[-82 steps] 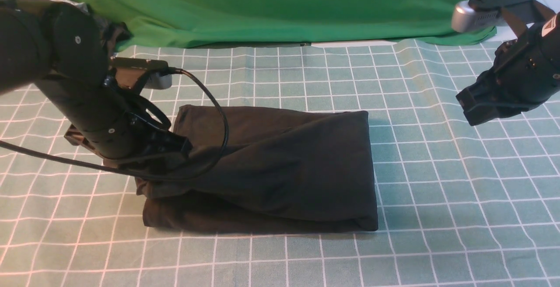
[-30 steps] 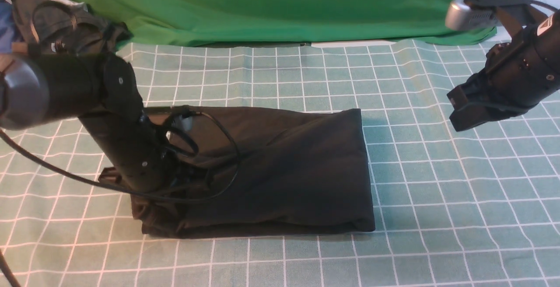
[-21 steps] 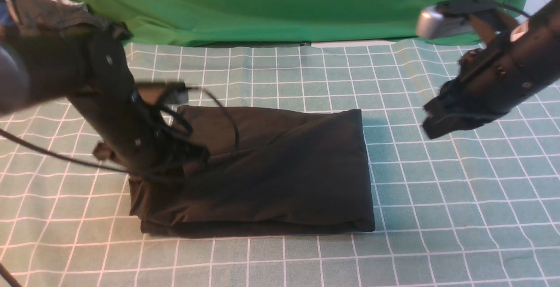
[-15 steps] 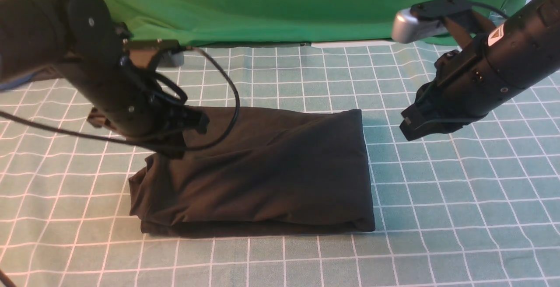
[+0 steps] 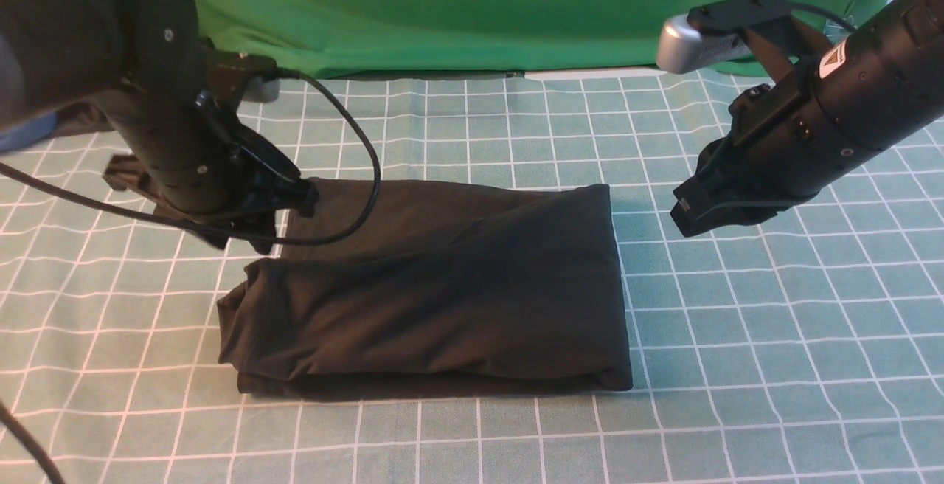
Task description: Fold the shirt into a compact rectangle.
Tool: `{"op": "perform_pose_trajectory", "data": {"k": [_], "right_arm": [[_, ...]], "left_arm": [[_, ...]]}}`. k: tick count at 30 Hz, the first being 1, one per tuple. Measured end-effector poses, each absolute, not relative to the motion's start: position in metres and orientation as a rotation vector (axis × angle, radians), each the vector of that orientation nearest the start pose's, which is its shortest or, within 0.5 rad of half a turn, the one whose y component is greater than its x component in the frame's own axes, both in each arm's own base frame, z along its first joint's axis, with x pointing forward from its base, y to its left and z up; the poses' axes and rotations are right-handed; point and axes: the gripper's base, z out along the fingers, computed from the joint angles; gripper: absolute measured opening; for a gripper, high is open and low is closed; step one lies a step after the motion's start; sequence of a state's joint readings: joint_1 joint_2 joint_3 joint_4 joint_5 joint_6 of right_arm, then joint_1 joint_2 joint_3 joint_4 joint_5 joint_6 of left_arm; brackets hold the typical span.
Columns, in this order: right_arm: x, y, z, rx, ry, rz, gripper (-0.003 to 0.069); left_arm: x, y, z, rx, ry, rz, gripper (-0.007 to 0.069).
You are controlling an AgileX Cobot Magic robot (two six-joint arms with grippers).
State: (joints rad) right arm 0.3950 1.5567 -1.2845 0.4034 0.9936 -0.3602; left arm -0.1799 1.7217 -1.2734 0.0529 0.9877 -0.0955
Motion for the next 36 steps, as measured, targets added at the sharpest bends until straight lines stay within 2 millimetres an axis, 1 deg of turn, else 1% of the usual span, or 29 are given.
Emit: {"op": "perform_pose_trajectory", "data": {"k": [1, 3, 4, 6, 8, 9, 10, 11, 12, 13, 14, 15, 16, 17, 21, 23, 25, 27, 29, 36], "right_arm": [[0.285, 0.151, 0.303, -0.802, 2.591, 0.533, 0.0019], [0.285, 0.151, 0.303, -0.802, 2.591, 0.533, 0.0019], [0.285, 0.151, 0.303, -0.802, 2.591, 0.533, 0.0019], [0.285, 0.151, 0.303, -0.802, 2.591, 0.533, 0.0019], [0.285, 0.151, 0.303, -0.802, 2.591, 0.533, 0.0019], [0.285, 0.151, 0.303, -0.802, 2.591, 0.533, 0.0019], [0.285, 0.151, 0.303, -0.802, 2.591, 0.533, 0.0019], [0.285, 0.151, 0.303, -0.802, 2.591, 0.533, 0.0019], [0.285, 0.151, 0.303, -0.802, 2.591, 0.533, 0.0019], [0.285, 0.151, 0.303, -0.803, 2.59, 0.532, 0.0019], [0.285, 0.151, 0.303, -0.803, 2.59, 0.532, 0.0019], [0.285, 0.151, 0.303, -0.803, 2.59, 0.532, 0.0019], [0.285, 0.151, 0.303, -0.803, 2.59, 0.532, 0.0019], [0.285, 0.151, 0.303, -0.801, 2.588, 0.531, 0.0019], [0.285, 0.151, 0.303, -0.8, 2.586, 0.531, 0.0019], [0.285, 0.151, 0.303, -0.8, 2.586, 0.531, 0.0019], [0.286, 0.151, 0.304, -0.798, 2.582, 0.53, 0.0019], [0.286, 0.151, 0.304, -0.795, 2.581, 0.53, 0.0019], [0.286, 0.151, 0.304, -0.795, 2.581, 0.53, 0.0019], [0.286, 0.151, 0.304, -0.795, 2.58, 0.53, 0.0019]], "left_arm": [[0.34, -0.059, 0.233, 0.145, 2.934, 0.005, 0.0387], [0.343, -0.061, 0.224, 0.133, 2.962, -0.011, 0.0442], [0.344, -0.061, 0.217, 0.13, 2.979, -0.013, 0.0464], [0.346, -0.062, 0.209, 0.131, 3.001, -0.009, 0.0469], [0.347, -0.062, 0.207, 0.128, 3.008, -0.008, 0.0437], [0.347, -0.062, 0.207, 0.128, 3.006, -0.008, 0.0387], [0.348, -0.062, 0.207, 0.13, 3.001, -0.01, 0.0355], [0.348, -0.062, 0.208, 0.134, 2.991, -0.014, 0.0264], [0.348, -0.062, 0.208, 0.134, 2.991, -0.014, 0.025], [0.348, -0.063, 0.209, 0.153, 2.986, -0.03, 0.0122], [0.348, -0.064, 0.209, 0.178, 2.985, -0.036, 0.0075], [0.348, -0.064, 0.209, 0.198, 2.985, -0.043, 0.0051], [0.348, -0.064, 0.209, 0.207, 2.985, -0.044, 0.0046], [0.348, -0.065, 0.209, 0.22, 2.985, -0.059, 0.0024], [0.348, -0.064, 0.209, 0.249, 2.975, -0.032, 0.0019], [0.348, -0.061, 0.214, 0.259, 2.951, 0.019, 0.0019], [0.346, -0.057, 0.223, 0.26, 2.921, 0.065, 0.0019], [0.345, -0.055, 0.229, 0.242, 2.903, 0.088, 0.0019], [0.345, -0.054, 0.231, 0.217, 2.897, 0.105, 0.0019], [0.346, -0.051, 0.231, 0.14, 2.884, 0.147, 0.0019]]}}
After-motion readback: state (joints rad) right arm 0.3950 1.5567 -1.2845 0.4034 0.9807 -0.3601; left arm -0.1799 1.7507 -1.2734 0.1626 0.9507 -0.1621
